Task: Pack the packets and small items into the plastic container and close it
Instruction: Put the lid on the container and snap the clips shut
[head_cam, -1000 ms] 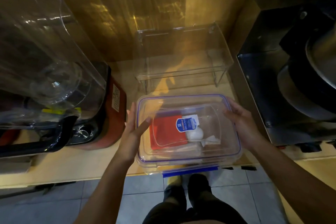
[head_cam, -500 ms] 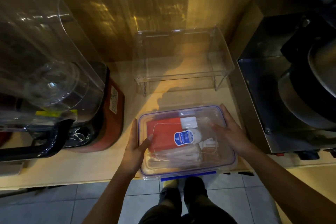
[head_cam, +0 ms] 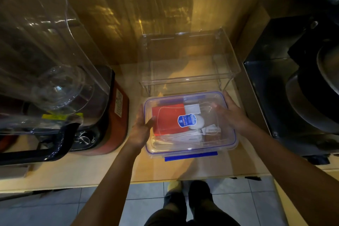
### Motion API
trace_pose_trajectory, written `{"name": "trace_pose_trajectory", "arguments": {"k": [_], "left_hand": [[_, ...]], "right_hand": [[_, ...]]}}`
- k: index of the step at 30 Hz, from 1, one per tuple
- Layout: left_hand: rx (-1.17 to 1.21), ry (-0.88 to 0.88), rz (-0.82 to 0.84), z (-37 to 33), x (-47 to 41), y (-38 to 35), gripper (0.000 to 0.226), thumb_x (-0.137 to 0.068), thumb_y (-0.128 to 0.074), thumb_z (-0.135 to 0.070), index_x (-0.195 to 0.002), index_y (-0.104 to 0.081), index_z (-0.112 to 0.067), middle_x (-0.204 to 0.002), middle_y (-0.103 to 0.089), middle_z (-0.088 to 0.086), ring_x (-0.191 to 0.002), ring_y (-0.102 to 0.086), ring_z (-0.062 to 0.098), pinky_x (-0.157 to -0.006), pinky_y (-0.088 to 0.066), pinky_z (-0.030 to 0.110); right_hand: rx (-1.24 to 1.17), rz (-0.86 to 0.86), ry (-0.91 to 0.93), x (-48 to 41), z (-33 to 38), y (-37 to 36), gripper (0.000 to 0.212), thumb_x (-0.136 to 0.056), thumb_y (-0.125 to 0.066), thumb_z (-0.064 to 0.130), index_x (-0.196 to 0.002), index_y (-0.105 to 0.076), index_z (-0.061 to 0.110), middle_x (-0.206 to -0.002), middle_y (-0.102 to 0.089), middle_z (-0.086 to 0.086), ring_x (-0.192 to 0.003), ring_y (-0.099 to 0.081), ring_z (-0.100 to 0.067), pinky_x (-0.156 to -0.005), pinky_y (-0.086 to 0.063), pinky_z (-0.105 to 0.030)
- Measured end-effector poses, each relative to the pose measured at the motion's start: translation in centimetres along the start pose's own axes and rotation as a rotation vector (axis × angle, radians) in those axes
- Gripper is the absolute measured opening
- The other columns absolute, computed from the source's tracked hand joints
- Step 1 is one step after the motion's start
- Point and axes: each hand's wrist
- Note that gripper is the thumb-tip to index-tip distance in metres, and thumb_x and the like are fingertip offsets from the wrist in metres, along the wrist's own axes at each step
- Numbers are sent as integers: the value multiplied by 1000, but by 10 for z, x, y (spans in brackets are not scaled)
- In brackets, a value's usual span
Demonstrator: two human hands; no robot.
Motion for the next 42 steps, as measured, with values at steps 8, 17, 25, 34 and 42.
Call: {"name": "trace_pose_trajectory", "arguments": {"k": [8,17,25,34,42], "left_hand": [[-120,-41,-112,17,19,-9,67,-90,-43,-55,-148,-15,-37,-153,-34,-2,-136,-38,21,-111,-33,40],[31,41,-152,5,22,-15,59,-96,-45,-38,-148,-19,-29,-152,-34,0,-131,-37,13,-101,-30,27],[125,60,-175,-17,10,-7,52,-95,-49,-34,-143,-34,-25,-143,-47,5,-128,-48,25,-107,-40,50],[12,-11,-187,-13,5,-13,51,-94,-45,-44,-142,-33,-31,-135,-55,1,-104,-56,11,-77,-46,22],[80,44,-144,-7,14,-10,48,-95,-48,-38,-140,-36,-33,-136,-54,1,-120,-55,22,-100,-46,44]], "right_hand": [[35,-42,52,15,-2,-3,63,-92,-48,45,-146,-15,41,-128,-46,8,-110,-50,-14,-87,-42,-32],[37,-96,82,13,3,-6,35,-94,-47,28,-129,-48,25,-121,-60,-7,-104,-61,-23,-84,-53,-40],[-29,-141,22,-3,11,2,31,-91,-48,21,-119,-58,28,-101,-67,0,-92,-64,-20,-83,-54,-40],[-44,-125,2,-10,12,1,38,-93,-45,17,-129,-52,26,-113,-63,-5,-100,-61,-26,-86,-53,-42],[1,-64,109,3,6,2,33,-93,-46,23,-123,-55,33,-109,-67,1,-98,-64,-20,-85,-55,-43]]}}
Point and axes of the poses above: each hand's wrist, its own x-axis away from the middle knuckle, its own y-axis out of the back of the hand, z = x × y
